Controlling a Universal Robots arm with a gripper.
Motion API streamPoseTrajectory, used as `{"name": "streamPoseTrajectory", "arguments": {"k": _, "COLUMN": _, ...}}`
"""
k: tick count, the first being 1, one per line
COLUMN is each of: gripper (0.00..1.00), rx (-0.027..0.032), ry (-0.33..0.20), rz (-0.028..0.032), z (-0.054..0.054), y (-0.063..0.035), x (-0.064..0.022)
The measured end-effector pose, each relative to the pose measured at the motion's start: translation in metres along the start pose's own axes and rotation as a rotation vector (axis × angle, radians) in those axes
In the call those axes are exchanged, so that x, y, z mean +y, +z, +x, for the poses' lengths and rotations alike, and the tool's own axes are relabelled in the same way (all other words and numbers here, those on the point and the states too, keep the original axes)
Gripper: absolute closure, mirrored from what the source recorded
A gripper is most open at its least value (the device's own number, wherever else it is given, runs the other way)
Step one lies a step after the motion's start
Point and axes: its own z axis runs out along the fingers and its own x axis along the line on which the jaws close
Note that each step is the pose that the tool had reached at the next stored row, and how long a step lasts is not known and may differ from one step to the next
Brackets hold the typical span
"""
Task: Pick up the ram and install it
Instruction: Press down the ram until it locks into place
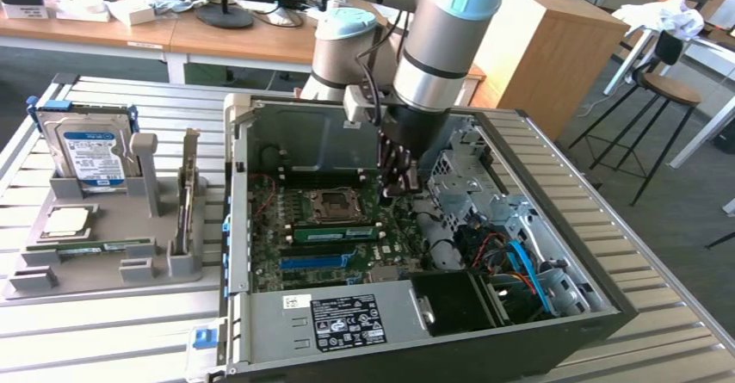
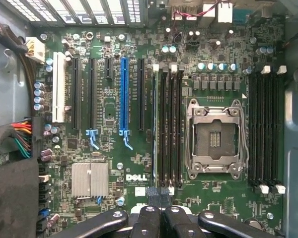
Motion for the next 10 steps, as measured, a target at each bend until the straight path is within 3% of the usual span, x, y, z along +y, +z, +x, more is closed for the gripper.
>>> {"name": "streamPoseTrajectory", "arguments": {"k": 10, "gripper": 0.90, "rx": 0.0000, "ry": 0.000, "rz": 0.0000, "z": 0.0000, "y": 0.0091, "x": -0.0002}}
